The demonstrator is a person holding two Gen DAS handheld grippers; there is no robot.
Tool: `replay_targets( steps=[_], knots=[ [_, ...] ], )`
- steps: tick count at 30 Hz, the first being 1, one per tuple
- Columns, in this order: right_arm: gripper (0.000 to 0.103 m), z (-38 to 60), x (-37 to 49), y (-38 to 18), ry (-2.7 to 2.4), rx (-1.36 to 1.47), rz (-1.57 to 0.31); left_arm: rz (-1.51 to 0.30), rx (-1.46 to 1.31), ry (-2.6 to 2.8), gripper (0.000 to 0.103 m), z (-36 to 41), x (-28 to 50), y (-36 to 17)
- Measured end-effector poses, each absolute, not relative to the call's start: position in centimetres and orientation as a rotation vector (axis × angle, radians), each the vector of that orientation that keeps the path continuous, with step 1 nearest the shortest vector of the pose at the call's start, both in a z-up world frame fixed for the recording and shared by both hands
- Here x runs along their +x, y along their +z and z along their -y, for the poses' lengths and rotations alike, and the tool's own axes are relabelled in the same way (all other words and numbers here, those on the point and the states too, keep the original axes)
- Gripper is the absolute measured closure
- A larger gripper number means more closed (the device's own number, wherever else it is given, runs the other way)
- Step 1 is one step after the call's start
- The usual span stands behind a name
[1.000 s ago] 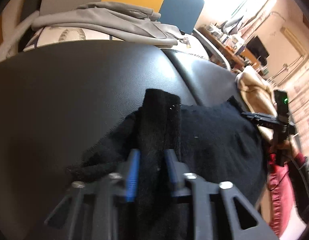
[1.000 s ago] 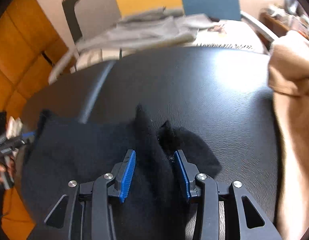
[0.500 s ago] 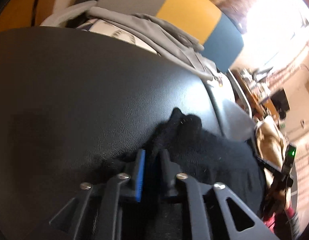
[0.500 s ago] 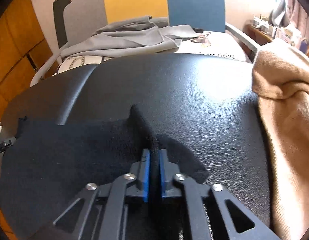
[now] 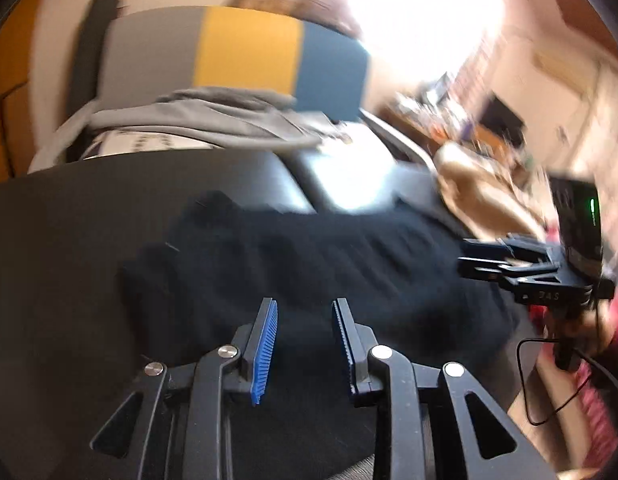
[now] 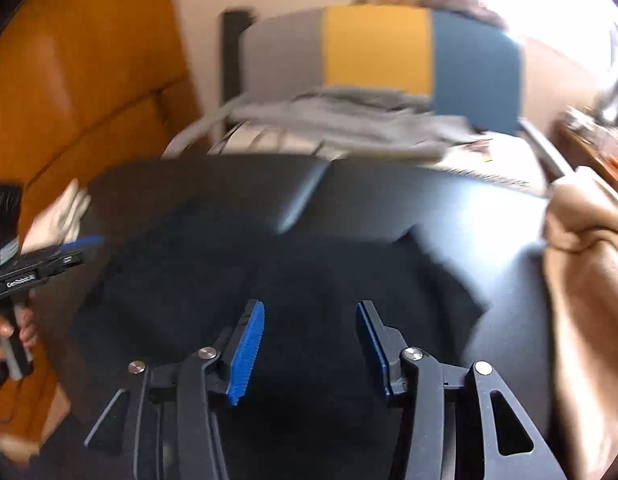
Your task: Fold clothes
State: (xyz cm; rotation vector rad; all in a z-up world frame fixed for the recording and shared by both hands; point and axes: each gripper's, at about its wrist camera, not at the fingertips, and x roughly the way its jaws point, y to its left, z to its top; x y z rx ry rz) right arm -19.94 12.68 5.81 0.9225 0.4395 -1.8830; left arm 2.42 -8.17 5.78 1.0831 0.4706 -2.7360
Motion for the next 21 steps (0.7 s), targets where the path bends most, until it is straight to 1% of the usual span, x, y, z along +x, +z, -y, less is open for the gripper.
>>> replay_targets(
  steps=[3,5,8,11,12,18,21],
  knots=[
    [0.052,-11.9,-16.9,3.0,-1.853,0.975,-0.507,-0.405,1.180,-2.695,0.075,5.6,2.2,3.4],
    [0.051,-12.2,-15.8,1.3,-1.869,1.009,-0.519,-0.401,1.255,-2.653,0.075,4.5,2.8,1.6],
    [0.050,-13.9,-14.6,0.3,-1.924,0.996,-0.491,-0.369,1.205,-2.655,0.075,3.3,4.9,0.7],
    [0.050,-15.0,-13.1,-0.5,-1.967,0.925,-0.545,-0.417,1.173,-2.641,0.075,3.6,5.9,0.6],
    [0.049,-15.2,-12.7,-0.8,-1.986,0.896,-0.542,-0.434,1.162,-2.637,0.073,3.7,6.2,0.6],
    [0.049,-15.9,-12.3,-1.6,-2.034,0.845,-0.510,-0.467,1.124,-2.615,0.073,4.6,6.7,0.3],
    [0.048,-16.4,-12.1,-1.8,-2.038,0.827,-0.486,-0.550,1.089,-2.610,0.074,4.9,7.3,0.1]
  ],
)
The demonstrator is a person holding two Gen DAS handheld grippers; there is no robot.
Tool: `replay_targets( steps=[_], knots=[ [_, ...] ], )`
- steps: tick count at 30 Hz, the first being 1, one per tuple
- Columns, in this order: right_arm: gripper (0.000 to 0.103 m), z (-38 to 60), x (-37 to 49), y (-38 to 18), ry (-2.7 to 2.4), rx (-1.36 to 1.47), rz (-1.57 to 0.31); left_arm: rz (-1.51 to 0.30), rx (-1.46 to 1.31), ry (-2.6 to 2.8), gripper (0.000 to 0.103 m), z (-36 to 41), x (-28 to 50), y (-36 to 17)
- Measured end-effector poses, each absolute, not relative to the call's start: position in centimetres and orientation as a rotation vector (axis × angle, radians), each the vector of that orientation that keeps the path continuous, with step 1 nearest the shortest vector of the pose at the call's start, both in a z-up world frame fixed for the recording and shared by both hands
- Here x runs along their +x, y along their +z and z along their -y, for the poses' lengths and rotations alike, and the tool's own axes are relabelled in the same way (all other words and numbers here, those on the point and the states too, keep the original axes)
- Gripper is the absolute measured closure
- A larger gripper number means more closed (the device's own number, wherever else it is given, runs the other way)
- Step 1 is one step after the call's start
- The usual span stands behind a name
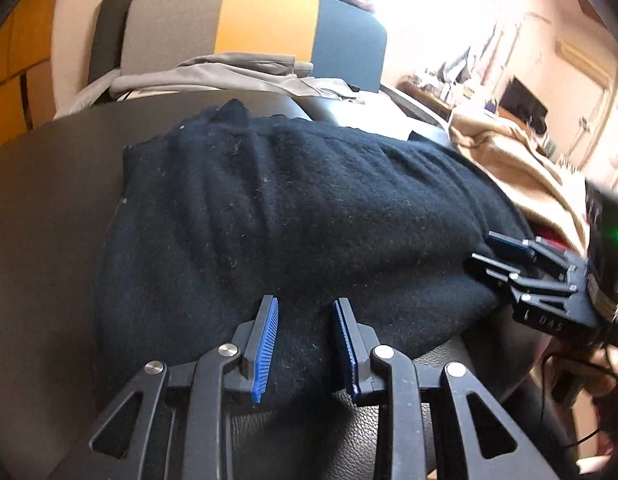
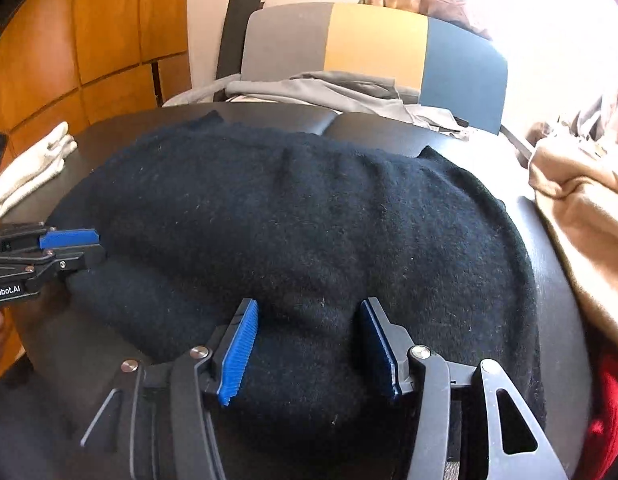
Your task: Fold clothes
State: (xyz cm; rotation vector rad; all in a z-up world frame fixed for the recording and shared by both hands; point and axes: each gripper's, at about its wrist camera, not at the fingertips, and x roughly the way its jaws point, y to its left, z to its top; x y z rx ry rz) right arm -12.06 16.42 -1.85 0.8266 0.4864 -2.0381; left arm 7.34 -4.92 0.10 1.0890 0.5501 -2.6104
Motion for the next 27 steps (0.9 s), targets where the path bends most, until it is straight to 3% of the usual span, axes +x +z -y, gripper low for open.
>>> replay_targets(
  steps=[4,9,11,13,15,19,27],
  knots=[
    [0.048,-16.8,-11.9,-2.0,-2.054,0.801,-0.456,-0.628,1.042,-2.598,0.074,5.1,7.7,0.3],
    [0.038,-15.6,-12.3,-1.7,-2.061,0.843,-0.470,-0.673,1.042,-2.578,0.073,5.3,8.2,0.8],
    [0.017,-14.9,-11.8,-1.7,-2.032,0.866,-0.485,-0.737,1.027,-2.579,0.073,5.7,8.8,1.3],
    [0.010,-14.4,-10.9,-1.6,-2.014,0.867,-0.525,-0.837,0.973,-2.580,0.073,7.5,9.6,2.2],
    [0.010,-14.3,-10.1,-1.4,-1.998,0.864,-0.548,-0.922,0.903,-2.578,0.072,10.0,10.2,3.2],
    [0.010,-16.4,-10.6,-0.3,-1.970,0.905,-0.402,-1.033,0.895,-2.559,0.062,15.5,10.0,4.4],
    [0.009,-20.2,-13.2,1.5,-1.982,0.965,-0.263,-1.261,1.112,-2.421,0.054,24.7,5.4,0.8]
  ],
)
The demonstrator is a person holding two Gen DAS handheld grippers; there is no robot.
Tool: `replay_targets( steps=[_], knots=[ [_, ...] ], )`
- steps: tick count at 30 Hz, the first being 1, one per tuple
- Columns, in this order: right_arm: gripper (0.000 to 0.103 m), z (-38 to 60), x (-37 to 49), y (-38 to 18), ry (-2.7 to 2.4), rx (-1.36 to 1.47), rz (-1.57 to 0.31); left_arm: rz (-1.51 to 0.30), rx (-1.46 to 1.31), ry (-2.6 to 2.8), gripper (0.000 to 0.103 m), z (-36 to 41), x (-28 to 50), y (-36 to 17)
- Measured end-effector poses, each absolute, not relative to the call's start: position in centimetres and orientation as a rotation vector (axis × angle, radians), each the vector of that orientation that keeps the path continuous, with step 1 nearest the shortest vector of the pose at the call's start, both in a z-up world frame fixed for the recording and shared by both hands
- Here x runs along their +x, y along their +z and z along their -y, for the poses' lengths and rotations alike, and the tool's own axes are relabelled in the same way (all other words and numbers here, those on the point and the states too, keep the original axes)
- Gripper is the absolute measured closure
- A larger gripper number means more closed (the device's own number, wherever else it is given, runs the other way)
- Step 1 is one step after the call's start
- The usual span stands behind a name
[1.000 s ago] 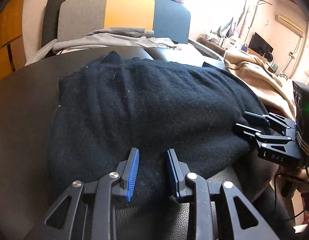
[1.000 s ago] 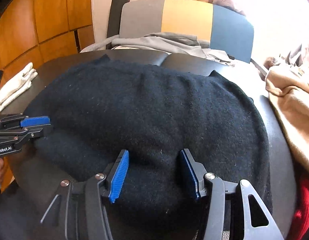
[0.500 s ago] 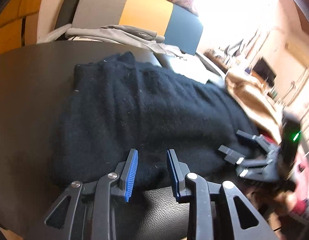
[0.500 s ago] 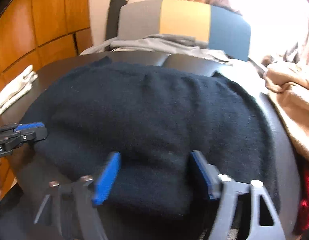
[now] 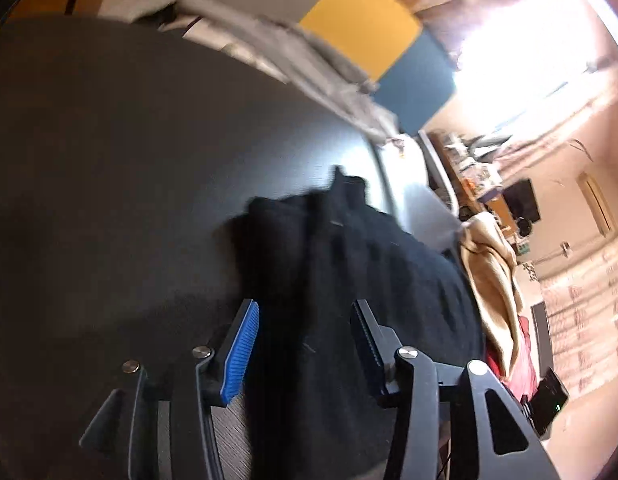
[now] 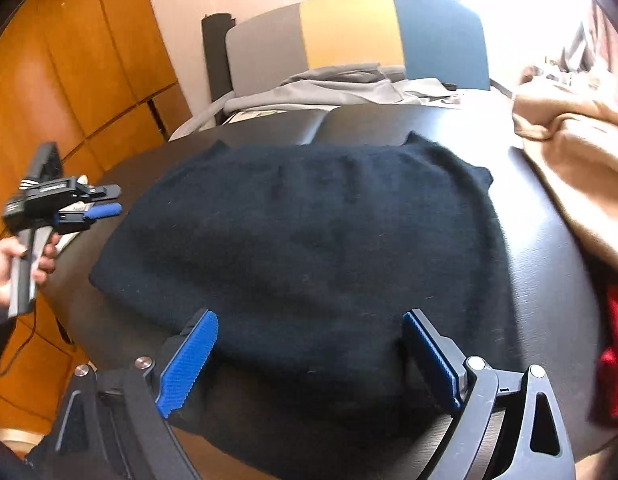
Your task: Fold clothes
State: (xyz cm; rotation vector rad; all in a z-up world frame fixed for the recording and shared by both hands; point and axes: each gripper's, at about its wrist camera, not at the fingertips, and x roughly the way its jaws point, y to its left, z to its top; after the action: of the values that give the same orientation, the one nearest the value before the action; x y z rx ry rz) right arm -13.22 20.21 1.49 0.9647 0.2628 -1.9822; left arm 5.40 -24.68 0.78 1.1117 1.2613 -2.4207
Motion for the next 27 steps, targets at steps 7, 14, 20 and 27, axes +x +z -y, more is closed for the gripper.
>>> replay_targets(
  steps=[7,14,20,27],
  knots=[
    [0.009,-17.9,-16.5,4.9,-1.853,0.889,-0.417,-1.369,1.252,-2.451,0.053,25.3,2.7,-1.8],
    [0.009,-15.9,-23.8,5.0,-1.660,1.015,-0.445,-1.468,1.263,-2.530,0.047,25.6,1.6,-2.4],
    [0.009,-15.2,-26.5,1.0,-1.580,1.152,-0.519,-1.399,1.312,-2.583,0.043,25.1,1.1,-2.0],
    [0.000,-15.2,-25.7,-1.3,-1.594,1.110,-0.570,-1.330,1.313,-2.606,0.038,24.3,-0.2,-1.6]
  ],
)
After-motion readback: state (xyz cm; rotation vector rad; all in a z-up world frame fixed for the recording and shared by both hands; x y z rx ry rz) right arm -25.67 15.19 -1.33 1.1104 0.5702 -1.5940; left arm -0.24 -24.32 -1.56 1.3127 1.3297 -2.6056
